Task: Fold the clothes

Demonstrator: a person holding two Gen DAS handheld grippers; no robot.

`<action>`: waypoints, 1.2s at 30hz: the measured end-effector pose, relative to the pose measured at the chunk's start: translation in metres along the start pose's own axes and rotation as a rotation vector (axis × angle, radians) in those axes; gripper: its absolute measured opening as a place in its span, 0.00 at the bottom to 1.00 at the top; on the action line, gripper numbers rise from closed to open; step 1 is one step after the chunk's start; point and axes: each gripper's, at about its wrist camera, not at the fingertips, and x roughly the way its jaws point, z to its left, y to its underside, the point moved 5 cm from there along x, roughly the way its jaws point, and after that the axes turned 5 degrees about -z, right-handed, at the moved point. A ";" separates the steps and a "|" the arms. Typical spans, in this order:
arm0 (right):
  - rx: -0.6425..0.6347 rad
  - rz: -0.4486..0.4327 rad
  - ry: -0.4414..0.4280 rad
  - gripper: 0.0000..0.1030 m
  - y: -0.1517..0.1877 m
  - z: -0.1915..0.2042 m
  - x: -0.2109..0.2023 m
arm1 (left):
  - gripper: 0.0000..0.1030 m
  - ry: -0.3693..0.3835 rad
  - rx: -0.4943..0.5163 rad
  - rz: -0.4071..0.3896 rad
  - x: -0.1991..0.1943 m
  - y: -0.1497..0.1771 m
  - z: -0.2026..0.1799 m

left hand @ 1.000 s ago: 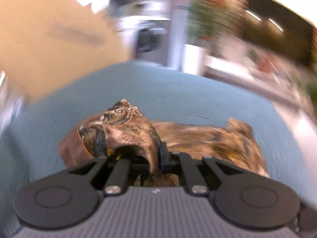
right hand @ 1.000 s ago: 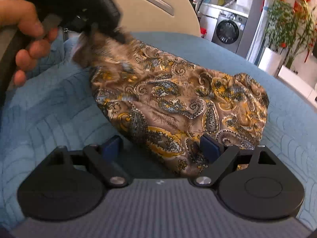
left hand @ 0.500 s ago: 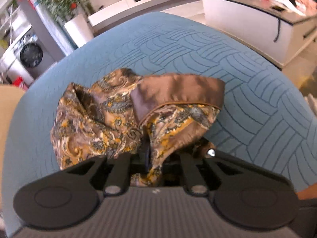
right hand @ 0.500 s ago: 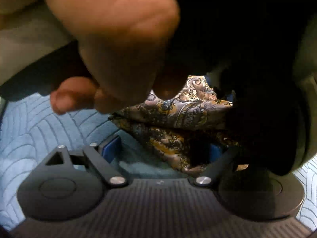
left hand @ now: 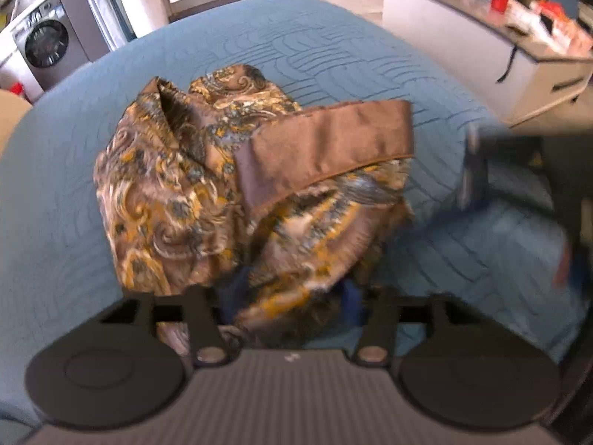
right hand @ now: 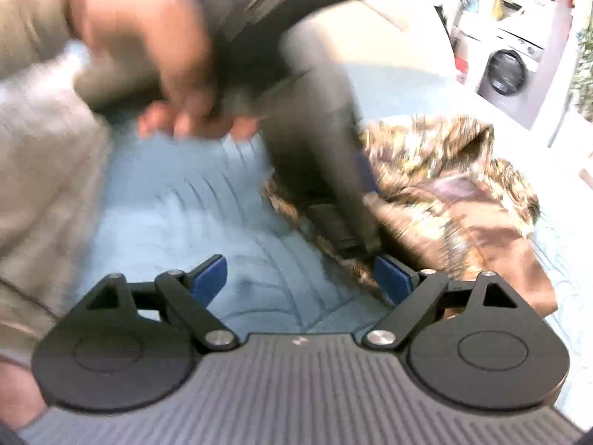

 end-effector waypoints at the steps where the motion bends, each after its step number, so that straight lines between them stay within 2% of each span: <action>1: 0.048 -0.050 -0.013 0.88 -0.005 -0.010 -0.012 | 0.83 0.040 -0.118 -0.026 -0.007 0.003 0.010; 2: 0.084 -0.103 -0.052 0.88 -0.009 -0.017 -0.022 | 0.83 0.069 -0.204 -0.043 -0.012 0.006 0.018; 4: 0.109 -0.143 -0.055 0.88 -0.011 -0.017 -0.025 | 0.83 0.083 -0.247 -0.030 -0.009 0.009 0.026; 7: 0.106 -0.114 -0.080 0.88 -0.007 -0.012 -0.021 | 0.83 0.037 -0.181 -0.025 -0.013 0.013 0.032; 10: 0.124 -0.095 -0.093 0.88 0.000 -0.016 -0.026 | 0.83 0.031 -0.212 -0.077 -0.032 0.011 0.043; 12: 0.153 -0.131 -0.046 0.88 0.001 -0.025 -0.034 | 0.86 0.010 -0.256 -0.118 -0.042 0.005 0.056; 15: 0.187 -0.208 0.086 0.88 -0.019 -0.046 -0.038 | 0.88 -0.066 -0.318 -0.182 -0.049 -0.008 0.079; 17: 0.220 -0.216 0.224 0.88 -0.024 -0.065 -0.024 | 0.89 -0.134 -0.370 -0.230 -0.052 -0.021 0.098; 18: 0.231 -0.203 0.256 0.88 -0.025 -0.073 -0.023 | 0.89 -0.157 -0.390 -0.236 -0.050 -0.025 0.105; 20: 0.276 -0.123 0.337 0.88 -0.016 -0.083 -0.005 | 0.89 -0.210 -0.444 -0.235 -0.038 -0.040 0.122; 21: 0.283 -0.101 0.348 0.88 -0.014 -0.085 0.002 | 0.89 -0.224 -0.444 -0.235 -0.033 -0.046 0.125; 23: 0.265 0.011 0.355 0.87 -0.003 -0.084 0.024 | 0.89 -0.278 -0.430 -0.243 -0.012 -0.064 0.130; 26: 0.199 0.129 0.340 0.87 0.011 -0.072 0.035 | 0.89 -0.369 -0.379 -0.248 0.018 -0.088 0.137; 29: 0.211 0.147 0.327 0.87 0.012 -0.064 0.027 | 0.89 -0.393 -0.314 -0.187 0.056 -0.103 0.135; 32: 0.208 0.144 0.359 0.87 0.014 -0.065 0.014 | 0.89 -0.406 -0.240 -0.133 0.096 -0.107 0.126; 34: 0.223 0.125 0.395 0.88 0.018 -0.070 0.011 | 0.89 -0.402 -0.228 -0.103 0.118 -0.104 0.119; 36: 0.234 0.107 0.428 0.88 0.018 -0.073 0.002 | 0.89 -0.386 -0.255 -0.120 0.127 -0.102 0.115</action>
